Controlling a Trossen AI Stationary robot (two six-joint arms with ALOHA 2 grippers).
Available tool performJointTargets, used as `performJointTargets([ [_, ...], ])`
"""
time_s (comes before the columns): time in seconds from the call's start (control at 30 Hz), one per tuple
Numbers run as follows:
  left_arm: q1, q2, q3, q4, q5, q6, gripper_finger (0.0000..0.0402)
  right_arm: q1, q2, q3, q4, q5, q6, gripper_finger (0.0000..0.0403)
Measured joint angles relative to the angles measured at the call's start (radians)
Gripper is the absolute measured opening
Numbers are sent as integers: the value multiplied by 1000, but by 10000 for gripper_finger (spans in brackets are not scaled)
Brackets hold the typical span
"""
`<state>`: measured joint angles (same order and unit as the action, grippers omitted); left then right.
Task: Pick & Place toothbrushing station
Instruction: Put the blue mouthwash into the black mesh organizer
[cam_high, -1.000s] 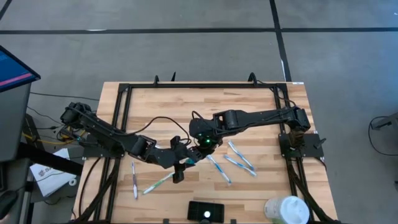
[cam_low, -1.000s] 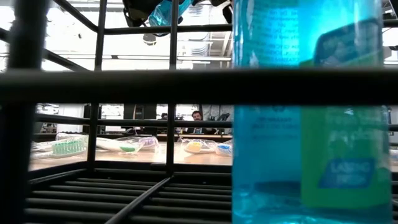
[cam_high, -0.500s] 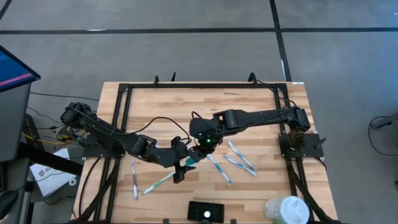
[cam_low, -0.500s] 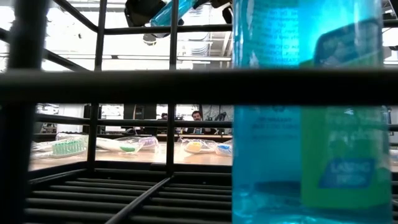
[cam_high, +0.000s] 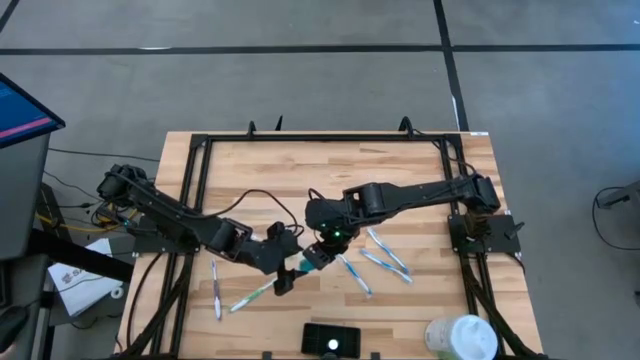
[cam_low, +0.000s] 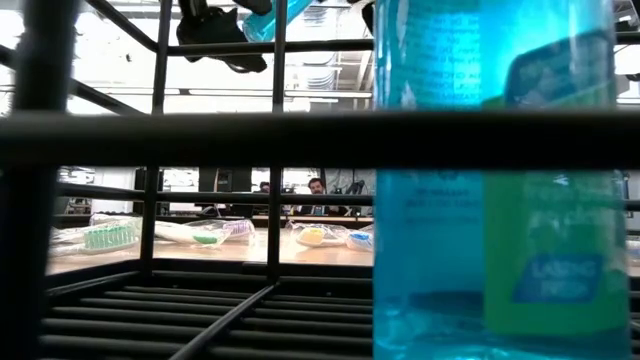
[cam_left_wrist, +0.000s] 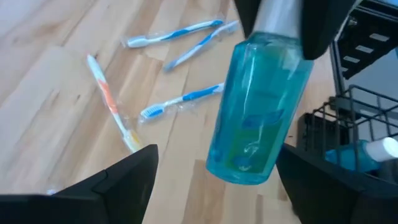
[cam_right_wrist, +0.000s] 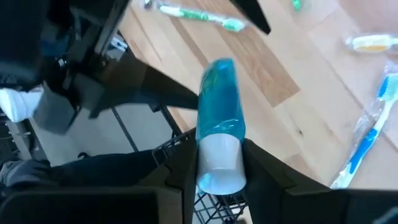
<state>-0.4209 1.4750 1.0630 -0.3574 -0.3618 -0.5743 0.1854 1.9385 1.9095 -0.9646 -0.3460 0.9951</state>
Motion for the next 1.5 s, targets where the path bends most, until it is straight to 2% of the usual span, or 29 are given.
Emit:
performJointTargets([
  [0.17, -12, 0, 0, -3, 13, -24, 316, 39, 1, 7, -16, 2, 13, 93],
  [0.43, -61, 0, -1, -10, 7, -47, 317, 79, 2, 81, -72, 92, 28, 93],
  [0.7, -110, 0, -1, -56, 38, -120, 317, 98, 1, 137, -99, 93, 30, 93],
  [0.97, -178, 0, -1, -140, 20, -332, 317, 193, 0, 144, -122, 54, 70, 93],
  [1.3, -268, 0, -55, -119, -47, -641, 316, 319, 0, 194, -169, 55, 161, 93],
  [1.5, -336, 0, -84, -47, -41, -722, 316, 357, 0, 229, -221, 120, 208, 93],
])
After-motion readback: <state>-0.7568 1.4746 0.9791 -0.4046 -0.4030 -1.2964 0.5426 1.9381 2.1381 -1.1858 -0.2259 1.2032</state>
